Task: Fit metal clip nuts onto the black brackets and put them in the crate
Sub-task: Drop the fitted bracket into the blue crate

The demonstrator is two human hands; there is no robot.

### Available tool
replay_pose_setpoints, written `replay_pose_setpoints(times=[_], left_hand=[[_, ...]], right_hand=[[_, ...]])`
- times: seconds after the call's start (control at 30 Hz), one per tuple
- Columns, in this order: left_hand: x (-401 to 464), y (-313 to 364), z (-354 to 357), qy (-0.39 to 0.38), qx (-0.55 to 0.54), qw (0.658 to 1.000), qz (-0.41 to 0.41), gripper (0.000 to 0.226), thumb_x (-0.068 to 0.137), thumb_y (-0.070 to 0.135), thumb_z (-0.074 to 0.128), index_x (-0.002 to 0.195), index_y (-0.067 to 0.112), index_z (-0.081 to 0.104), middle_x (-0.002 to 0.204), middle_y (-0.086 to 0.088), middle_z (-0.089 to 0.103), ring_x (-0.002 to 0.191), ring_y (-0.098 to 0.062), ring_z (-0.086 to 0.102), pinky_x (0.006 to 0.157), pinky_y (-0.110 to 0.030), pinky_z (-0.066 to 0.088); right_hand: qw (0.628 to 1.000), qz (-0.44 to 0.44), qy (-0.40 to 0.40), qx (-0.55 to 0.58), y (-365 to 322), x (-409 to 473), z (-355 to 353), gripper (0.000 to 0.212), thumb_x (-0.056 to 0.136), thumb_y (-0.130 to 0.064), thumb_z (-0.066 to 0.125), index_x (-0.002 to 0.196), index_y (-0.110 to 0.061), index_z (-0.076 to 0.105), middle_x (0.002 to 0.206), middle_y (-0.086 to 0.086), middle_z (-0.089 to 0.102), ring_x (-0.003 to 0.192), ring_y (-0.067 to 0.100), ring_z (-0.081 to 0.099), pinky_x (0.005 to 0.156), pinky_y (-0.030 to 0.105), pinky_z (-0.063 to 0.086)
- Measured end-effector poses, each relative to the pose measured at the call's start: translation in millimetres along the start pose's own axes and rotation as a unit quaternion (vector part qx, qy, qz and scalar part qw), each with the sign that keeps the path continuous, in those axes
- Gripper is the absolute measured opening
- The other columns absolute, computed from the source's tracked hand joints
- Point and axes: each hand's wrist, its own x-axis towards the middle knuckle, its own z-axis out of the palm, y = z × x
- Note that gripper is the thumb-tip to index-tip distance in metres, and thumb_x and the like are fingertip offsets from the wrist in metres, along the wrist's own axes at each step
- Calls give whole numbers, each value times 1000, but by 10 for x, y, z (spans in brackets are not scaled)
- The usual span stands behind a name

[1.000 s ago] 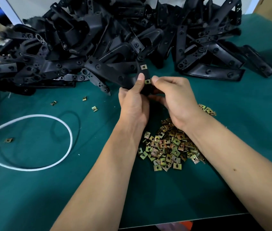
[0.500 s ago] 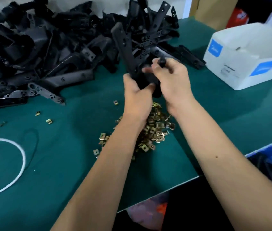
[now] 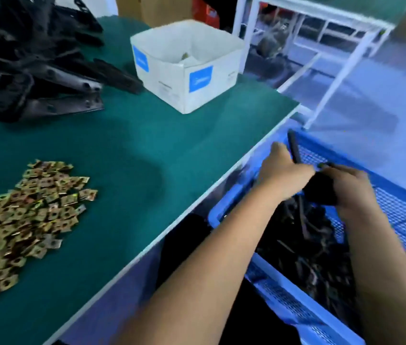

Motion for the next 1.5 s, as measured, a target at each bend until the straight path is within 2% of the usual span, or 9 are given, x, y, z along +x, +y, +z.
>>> replay_pose_setpoints(times=[0.17,0.3,0.4,0.5,0.63,0.9,1.17,1.3,1.5], left_hand=[[17,-593,452,-94,102,985,-102,21,87,18,69,97,14,51,118,-16,68,113,-32,64,89,-37,49],[96,-621,400,-95,194,973,-79,42,85,13,60,124,2,48,123,-21,62,114,-39,60,92,-43,50],[189,-467,293,-49,216,975,-26,31,87,15,60,115,8,48,118,-19,67,114,-38,60,90,-42,48],[236,-290,82,6,202,979,37,32,92,18,59,122,10,49,115,-13,70,112,-34,62,92,-43,51],[121,34,-425,134,70,975,163,29,92,7,62,120,12,59,102,-2,76,93,-25,70,88,-41,55],[-598,-7,-2297,387,-52,898,204,21,86,9,64,94,27,56,86,-6,73,79,-28,72,82,-54,58],[-1863,-932,-3980,675,52,726,122,11,92,10,63,103,10,63,84,15,61,76,10,58,77,-15,50],[-2346,-1135,-4417,804,45,585,92,13,86,5,58,98,9,58,88,6,63,78,-3,57,76,-10,42],[-2594,-1346,-4721,867,-137,479,11,12,89,2,53,100,7,51,103,-8,62,92,-23,55,77,-20,34]], right_hand=[[983,115,86,-117,890,415,-314,23,83,-4,78,104,4,74,104,23,74,88,30,70,83,45,57],[959,170,60,-220,1042,600,-305,31,84,-14,77,104,7,68,85,20,68,75,32,67,65,40,52],[939,96,101,-314,864,522,-181,16,85,-17,71,87,-1,69,68,10,60,82,35,68,68,35,46],[945,-25,156,-285,554,386,112,22,86,-12,63,103,-11,77,97,16,75,106,38,68,90,41,53],[927,-281,165,-185,-94,3,709,22,92,-18,58,108,-15,73,99,5,77,90,28,70,86,39,54],[847,-505,-145,-83,-969,-1237,2312,18,90,-17,58,103,-17,71,82,-7,70,64,18,66,71,39,56],[637,-585,-444,-234,-864,-2915,3904,21,84,-15,66,105,-13,70,102,6,72,99,29,65,84,43,53],[526,-674,-414,-312,-827,-3662,4456,56,82,-8,72,134,-14,56,133,9,50,129,33,40,96,42,50],[534,-621,-480,-314,-738,-4348,4973,40,94,1,52,132,-13,55,129,13,57,117,31,55,91,40,50]])
